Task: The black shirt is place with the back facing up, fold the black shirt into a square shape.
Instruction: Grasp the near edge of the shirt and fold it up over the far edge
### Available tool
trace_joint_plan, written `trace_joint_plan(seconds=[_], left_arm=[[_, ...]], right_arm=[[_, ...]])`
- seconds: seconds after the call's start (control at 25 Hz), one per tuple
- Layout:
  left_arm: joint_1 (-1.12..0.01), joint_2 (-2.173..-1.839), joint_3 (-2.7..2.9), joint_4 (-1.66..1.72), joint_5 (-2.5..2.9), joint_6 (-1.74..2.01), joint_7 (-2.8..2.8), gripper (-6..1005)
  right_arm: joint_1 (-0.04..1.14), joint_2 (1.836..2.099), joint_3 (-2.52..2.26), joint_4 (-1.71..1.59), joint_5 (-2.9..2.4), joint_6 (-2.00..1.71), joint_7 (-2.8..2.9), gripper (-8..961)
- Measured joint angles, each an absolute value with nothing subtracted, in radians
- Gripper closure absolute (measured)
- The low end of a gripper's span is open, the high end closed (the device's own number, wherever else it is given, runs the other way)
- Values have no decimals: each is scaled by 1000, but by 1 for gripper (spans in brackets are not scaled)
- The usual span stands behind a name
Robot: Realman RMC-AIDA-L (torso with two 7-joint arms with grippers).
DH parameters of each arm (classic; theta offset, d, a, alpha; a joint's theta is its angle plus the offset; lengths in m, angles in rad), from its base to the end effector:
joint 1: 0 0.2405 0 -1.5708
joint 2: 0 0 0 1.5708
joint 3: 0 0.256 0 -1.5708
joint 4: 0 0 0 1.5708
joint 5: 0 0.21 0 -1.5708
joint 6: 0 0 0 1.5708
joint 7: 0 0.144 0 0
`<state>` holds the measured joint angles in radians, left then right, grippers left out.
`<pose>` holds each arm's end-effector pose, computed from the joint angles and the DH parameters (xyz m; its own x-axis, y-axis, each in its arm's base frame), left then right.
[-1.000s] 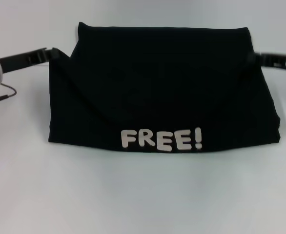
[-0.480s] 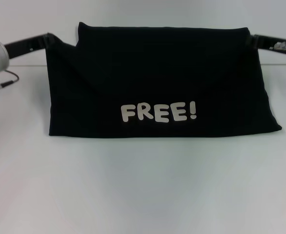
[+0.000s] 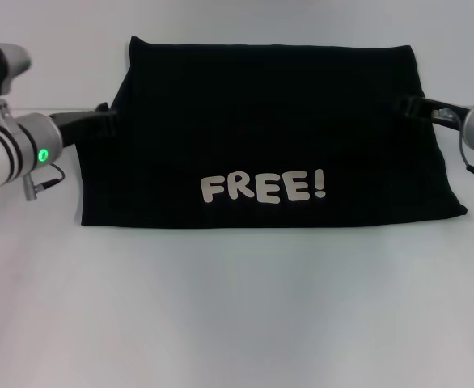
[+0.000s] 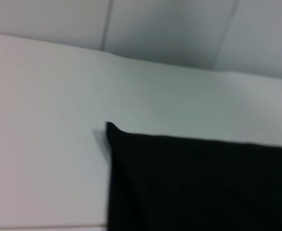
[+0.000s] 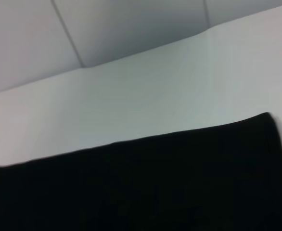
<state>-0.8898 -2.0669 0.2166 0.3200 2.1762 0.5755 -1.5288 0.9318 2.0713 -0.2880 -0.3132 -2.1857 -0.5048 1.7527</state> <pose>-0.2781 0.4642 0.0033 0.5488 0.5070 0.6647 0.8269 -0.2125 -0.5206 0.2623 0.4756 -0.0009 0.4327 -0.5401 -0.7219 -0.8899 -0.1273 -0.4381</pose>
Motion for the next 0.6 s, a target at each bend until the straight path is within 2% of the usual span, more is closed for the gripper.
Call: trace_joint_plan(seconds=[0.08, 0.2, 0.32, 0.52, 0.6], left_arm=[[-891, -2068, 251, 315, 2176, 570, -1526, 871], [-894, -2068, 266, 318, 2175, 551, -1526, 774], [-901, -2063, 266, 324, 2175, 540, -1529, 654], [-907, -2061, 290, 345, 2186, 549, -1571, 459], [-901, -2062, 330, 364, 2197, 579, -1636, 383]], right_arm=[[923, 2077, -288, -327, -2158, -500, 1742, 849], [903, 2085, -288, -345, -2050, -495, 1672, 748], [882, 2081, -288, -347, -1902, -498, 1570, 647], [865, 2071, -288, -347, -1799, -501, 1490, 394], [862, 2067, -289, -347, -1797, -503, 1489, 362]])
